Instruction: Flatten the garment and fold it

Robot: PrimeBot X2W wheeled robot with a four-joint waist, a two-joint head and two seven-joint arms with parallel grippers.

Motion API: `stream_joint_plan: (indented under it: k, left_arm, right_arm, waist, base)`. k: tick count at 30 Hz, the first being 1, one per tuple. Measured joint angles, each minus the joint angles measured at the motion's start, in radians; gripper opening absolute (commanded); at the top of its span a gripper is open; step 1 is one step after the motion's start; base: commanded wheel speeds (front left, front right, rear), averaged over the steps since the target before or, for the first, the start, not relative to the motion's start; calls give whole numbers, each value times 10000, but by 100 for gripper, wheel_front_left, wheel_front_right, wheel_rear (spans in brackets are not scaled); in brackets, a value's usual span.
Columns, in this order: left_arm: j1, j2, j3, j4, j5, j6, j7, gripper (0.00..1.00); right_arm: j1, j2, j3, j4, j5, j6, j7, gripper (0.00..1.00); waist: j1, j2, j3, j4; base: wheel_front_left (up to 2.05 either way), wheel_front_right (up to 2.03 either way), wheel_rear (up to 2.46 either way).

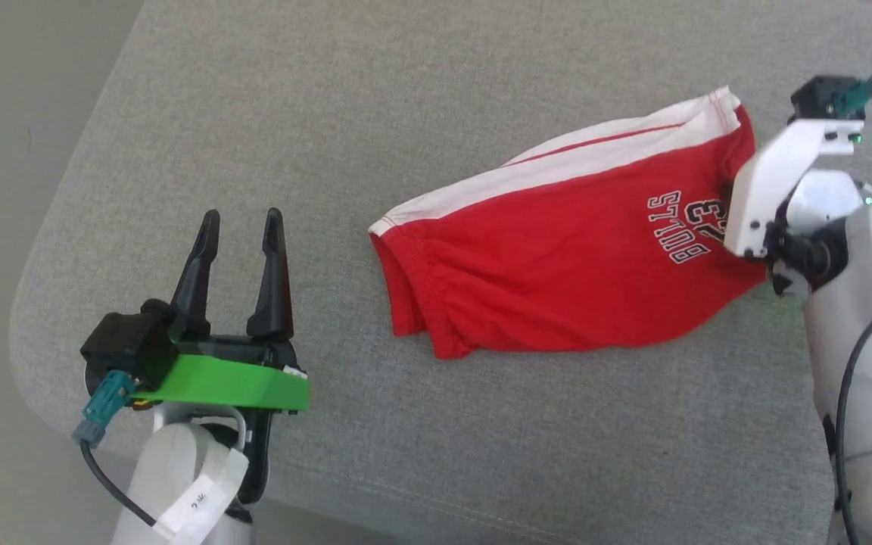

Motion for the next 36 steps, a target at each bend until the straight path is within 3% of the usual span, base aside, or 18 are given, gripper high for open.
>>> stream_joint_plan:
  k: [11, 23, 30, 36]
  left_arm:
    - [328, -6, -31, 313, 167, 0, 0, 100]
    - [496, -8, -238, 621, 368, -2, 0, 100]
    - [499, -10, -637, 792, 433, -4, 0, 100]
    - [538, -10, -828, 859, 433, -4, -2, 100]
  right_arm:
    - [1715, -662, -755, -1584, 261, 2, -876, 0]
    - [3289, -942, -2266, -3473, -794, 0, -995, 0]
    - [3640, -1034, -788, -5106, -1528, 0, -675, 0]
    - [3614, -1028, 1666, -6268, -1409, 0, -17, 0]
  waist:
    - [0, 0, -666, -448]
    - [0, 0, -1097, -1182]
    - [0, 0, -1392, -1204]
    - [0, 0, -1534, -1084]
  base:
    - [0, 0, 0]
    - [0, 0, 0]
    - [0, 0, 0]
    - [0, 0, 0]
